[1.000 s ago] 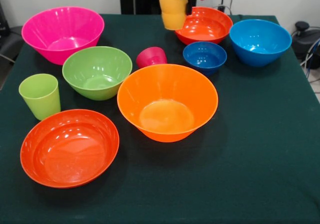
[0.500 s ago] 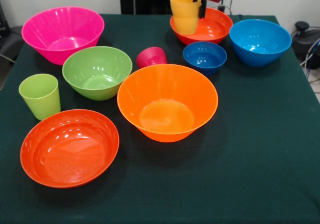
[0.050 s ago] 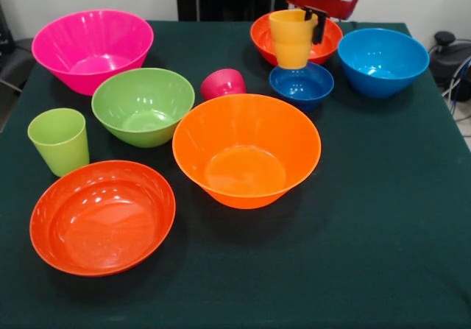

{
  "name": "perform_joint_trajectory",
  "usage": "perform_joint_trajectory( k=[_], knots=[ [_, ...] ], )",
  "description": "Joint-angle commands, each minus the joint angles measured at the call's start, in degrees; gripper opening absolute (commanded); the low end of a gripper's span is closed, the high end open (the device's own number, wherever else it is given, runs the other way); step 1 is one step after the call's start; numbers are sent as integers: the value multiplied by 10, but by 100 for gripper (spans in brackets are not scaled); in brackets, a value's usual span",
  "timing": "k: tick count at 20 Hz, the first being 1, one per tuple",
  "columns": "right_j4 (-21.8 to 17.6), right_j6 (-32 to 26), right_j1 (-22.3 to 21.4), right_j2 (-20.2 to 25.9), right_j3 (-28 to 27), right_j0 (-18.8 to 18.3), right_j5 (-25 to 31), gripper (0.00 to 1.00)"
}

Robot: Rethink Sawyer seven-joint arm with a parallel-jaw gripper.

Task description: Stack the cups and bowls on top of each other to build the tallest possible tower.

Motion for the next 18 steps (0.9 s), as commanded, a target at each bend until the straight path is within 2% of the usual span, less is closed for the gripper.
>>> perform_joint_trajectory(
  k=[1, 7, 14, 18],
  knots=[
    [-36, -61, 43, 18, -85, 14, 9, 0],
    [-32, -92, 57, 28, -115, -3, 26, 0],
    [-47, -107, 72, 20, -186, 12, 58, 0],
    [-39, -131, 95, 33, -225, 9, 88, 0]
  ],
)
